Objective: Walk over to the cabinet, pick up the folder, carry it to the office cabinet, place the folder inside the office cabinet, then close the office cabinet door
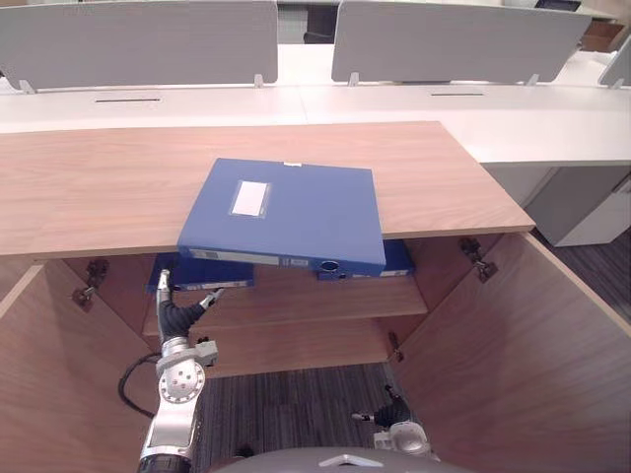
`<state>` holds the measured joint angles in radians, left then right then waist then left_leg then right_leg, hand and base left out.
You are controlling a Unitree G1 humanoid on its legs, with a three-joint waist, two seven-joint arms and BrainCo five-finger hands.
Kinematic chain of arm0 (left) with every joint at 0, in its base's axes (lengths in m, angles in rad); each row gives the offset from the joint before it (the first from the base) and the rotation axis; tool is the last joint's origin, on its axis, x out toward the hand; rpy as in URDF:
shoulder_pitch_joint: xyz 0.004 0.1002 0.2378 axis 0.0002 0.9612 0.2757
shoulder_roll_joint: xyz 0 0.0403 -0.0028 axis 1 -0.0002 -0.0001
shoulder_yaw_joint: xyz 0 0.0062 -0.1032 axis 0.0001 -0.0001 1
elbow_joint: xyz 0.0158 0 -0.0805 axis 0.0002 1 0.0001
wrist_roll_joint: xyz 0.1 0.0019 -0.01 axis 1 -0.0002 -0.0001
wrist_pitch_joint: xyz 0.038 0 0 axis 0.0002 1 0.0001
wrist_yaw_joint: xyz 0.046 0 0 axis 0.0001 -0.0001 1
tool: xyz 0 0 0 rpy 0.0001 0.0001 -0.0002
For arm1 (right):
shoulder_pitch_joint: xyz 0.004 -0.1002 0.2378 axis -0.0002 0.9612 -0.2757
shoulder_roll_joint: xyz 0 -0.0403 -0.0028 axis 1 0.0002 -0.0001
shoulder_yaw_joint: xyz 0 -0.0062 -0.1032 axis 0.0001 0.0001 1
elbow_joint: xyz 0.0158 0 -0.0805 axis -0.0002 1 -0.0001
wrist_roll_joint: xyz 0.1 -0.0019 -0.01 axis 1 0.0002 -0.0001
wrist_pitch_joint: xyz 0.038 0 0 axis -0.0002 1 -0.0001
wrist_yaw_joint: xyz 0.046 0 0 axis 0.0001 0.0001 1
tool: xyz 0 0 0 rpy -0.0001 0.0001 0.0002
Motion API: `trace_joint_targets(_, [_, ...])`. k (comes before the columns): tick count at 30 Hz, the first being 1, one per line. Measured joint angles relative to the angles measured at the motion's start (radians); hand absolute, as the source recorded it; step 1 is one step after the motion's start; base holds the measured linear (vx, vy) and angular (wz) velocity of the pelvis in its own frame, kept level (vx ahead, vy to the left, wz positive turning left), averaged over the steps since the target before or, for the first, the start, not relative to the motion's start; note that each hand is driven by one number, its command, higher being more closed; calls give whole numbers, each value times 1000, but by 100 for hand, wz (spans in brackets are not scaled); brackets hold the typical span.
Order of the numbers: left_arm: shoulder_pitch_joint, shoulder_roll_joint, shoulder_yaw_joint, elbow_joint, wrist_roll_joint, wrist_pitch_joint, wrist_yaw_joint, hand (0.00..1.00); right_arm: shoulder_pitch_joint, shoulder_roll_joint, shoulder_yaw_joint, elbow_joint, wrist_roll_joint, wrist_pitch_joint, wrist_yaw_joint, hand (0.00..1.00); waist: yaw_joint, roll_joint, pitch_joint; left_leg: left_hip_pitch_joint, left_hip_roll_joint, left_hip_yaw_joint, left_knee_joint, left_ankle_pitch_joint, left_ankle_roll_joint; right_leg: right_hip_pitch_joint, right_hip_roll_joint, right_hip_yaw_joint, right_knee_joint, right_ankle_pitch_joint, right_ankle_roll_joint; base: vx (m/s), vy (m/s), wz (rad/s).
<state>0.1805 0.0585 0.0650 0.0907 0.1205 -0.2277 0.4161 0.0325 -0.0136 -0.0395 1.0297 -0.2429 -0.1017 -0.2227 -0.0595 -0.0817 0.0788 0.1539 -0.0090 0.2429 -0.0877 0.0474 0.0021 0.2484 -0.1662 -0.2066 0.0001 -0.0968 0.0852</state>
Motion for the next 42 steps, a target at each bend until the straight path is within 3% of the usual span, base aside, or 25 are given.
trace_joint_targets(8, [-1,-2,66,-114,-1,-20,40,0,0,-2,25,3,0,0,2,0,3,-8,-6,5,1,-2,0,0,0,-4,-2,1,14,-11,-3,-23,-7,0])
trace_joint_targets(20, [-1,8,63,-197,-8,-42,3,0,11,2,37,8,0,0,39,0,6,-27,-21,7,1,0,0,0,0,-2,-1,3,14,-11,-2,0,0,0])
trace_joint_targets(27, [-41,99,-19,-220,2,-42,-89,0,11,1,37,9,0,-1,44,0,1,-23,-24,7,3,1,0,0,0,-3,-1,3,12,-11,-2,0,0,0])
trace_joint_targets(31, [-117,170,-71,-301,-1,-67,-131,0,9,-1,39,9,0,-1,51,0,-3,-21,-25,7,4,3,0,0,-1,-4,0,4,10,-11,-2,0,0,0])
trace_joint_targets(42, [-255,304,-97,-433,-41,-103,-204,0,5,-37,53,36,1,-1,72,0,-12,-8,-54,4,24,36,1,-2,-6,-31,15,57,24,4,11,0,-9,-9])
